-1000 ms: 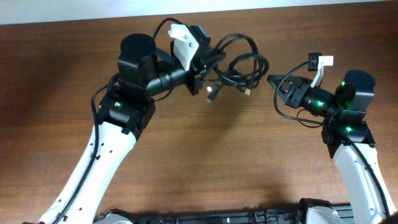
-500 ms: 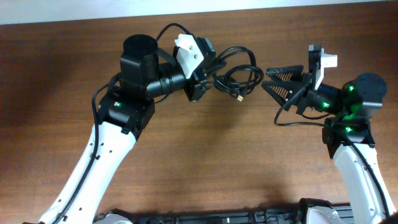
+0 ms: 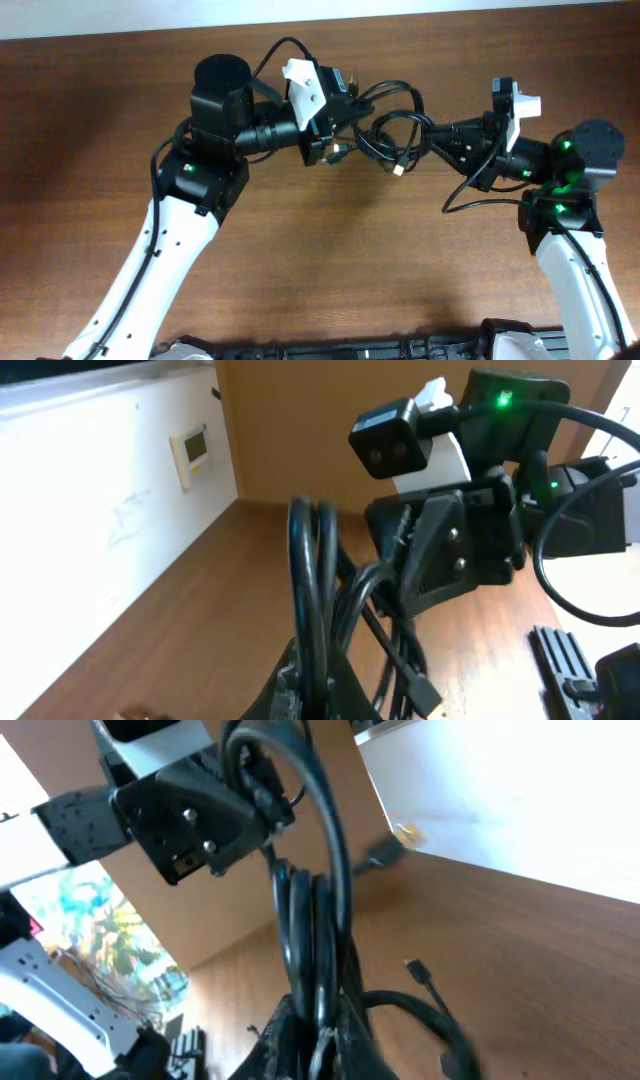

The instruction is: Untangle cables

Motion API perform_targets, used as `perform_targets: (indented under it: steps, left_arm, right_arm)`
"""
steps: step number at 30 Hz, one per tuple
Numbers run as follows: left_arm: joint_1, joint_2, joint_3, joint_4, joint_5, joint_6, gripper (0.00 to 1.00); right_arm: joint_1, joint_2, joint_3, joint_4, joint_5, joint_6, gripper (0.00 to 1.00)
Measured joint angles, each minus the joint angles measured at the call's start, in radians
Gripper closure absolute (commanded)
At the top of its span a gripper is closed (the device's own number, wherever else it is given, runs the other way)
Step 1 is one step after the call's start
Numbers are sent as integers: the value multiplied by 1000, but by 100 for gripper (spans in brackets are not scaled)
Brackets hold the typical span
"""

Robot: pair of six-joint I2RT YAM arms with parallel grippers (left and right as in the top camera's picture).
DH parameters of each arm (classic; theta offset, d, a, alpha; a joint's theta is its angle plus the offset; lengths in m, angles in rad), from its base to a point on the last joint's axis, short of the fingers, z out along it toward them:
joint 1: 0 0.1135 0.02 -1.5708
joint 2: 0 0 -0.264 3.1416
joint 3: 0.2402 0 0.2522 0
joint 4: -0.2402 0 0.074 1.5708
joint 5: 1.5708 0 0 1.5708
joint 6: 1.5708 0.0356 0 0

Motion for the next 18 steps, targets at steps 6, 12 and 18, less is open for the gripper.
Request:
perform_targets:
  steps: [6, 12, 18]
  left_arm:
    - [0, 0, 0, 3, -40, -51, 100]
    - [-2, 0, 0, 2, -248, -236, 100]
    - [-7, 0, 0, 1, -518, -560, 100]
  right_arm:
    - [0, 0, 0, -13, -2, 0, 96]
    - [0, 0, 0, -66, -5, 0, 96]
    - [0, 0, 0, -87, -8, 1, 96]
